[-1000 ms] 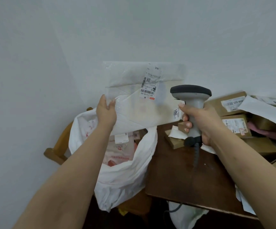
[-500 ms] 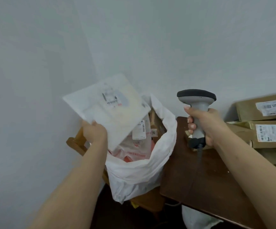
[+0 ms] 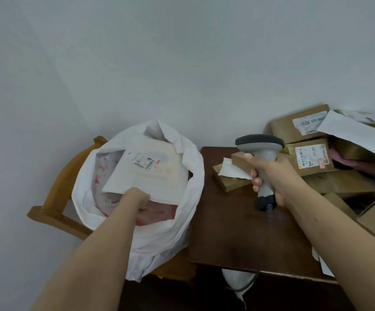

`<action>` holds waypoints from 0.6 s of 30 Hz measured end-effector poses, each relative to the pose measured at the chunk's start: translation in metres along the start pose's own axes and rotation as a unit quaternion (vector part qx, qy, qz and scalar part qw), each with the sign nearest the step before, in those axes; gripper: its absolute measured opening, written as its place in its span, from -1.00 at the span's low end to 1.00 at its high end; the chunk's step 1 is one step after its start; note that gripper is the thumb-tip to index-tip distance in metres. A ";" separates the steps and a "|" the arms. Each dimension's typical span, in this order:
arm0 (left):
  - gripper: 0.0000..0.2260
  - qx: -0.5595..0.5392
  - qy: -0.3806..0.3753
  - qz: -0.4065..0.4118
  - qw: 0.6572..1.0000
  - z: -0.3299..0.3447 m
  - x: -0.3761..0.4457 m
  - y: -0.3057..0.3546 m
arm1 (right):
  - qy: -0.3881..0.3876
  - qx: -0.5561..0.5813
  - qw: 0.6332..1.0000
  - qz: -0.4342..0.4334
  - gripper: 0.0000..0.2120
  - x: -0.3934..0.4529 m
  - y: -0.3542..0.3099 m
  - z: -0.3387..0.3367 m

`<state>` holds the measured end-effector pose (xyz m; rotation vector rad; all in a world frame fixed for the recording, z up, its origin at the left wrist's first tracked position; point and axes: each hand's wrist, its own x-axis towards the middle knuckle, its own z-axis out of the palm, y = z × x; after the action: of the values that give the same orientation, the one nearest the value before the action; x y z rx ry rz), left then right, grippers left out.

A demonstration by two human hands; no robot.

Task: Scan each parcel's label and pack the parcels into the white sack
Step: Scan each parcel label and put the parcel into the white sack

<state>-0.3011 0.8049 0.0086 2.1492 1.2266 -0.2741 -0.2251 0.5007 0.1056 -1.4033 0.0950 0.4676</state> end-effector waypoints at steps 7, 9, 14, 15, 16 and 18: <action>-0.60 0.131 0.072 0.110 0.983 -0.013 -0.017 0.063 | 0.038 0.025 0.998 0.037 -0.73 0.003 0.006 -0.042; -0.68 0.141 0.072 0.120 0.980 -0.006 -0.024 0.089 | 0.037 0.032 0.998 0.031 -0.76 0.003 0.004 -0.059; -0.72 0.178 0.148 0.193 0.953 0.033 -0.055 0.152 | 0.046 0.049 0.998 0.018 -0.81 -0.004 -0.010 -0.119; -0.70 0.173 0.154 0.225 0.946 0.048 -0.065 0.166 | 0.054 0.048 0.997 0.018 -0.83 -0.007 -0.013 -0.134; -0.71 0.165 0.152 0.263 0.938 0.066 -0.078 0.182 | 0.064 0.043 0.997 0.020 -0.83 -0.010 -0.016 -0.150; -0.75 0.160 0.120 0.329 0.923 0.103 -0.108 0.216 | 0.086 0.038 0.995 0.023 -0.83 -0.017 -0.023 -0.184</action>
<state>-0.1670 0.5881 0.0715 2.8045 0.5281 0.0932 -0.1934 0.3171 0.0995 -1.3667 0.2833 0.3761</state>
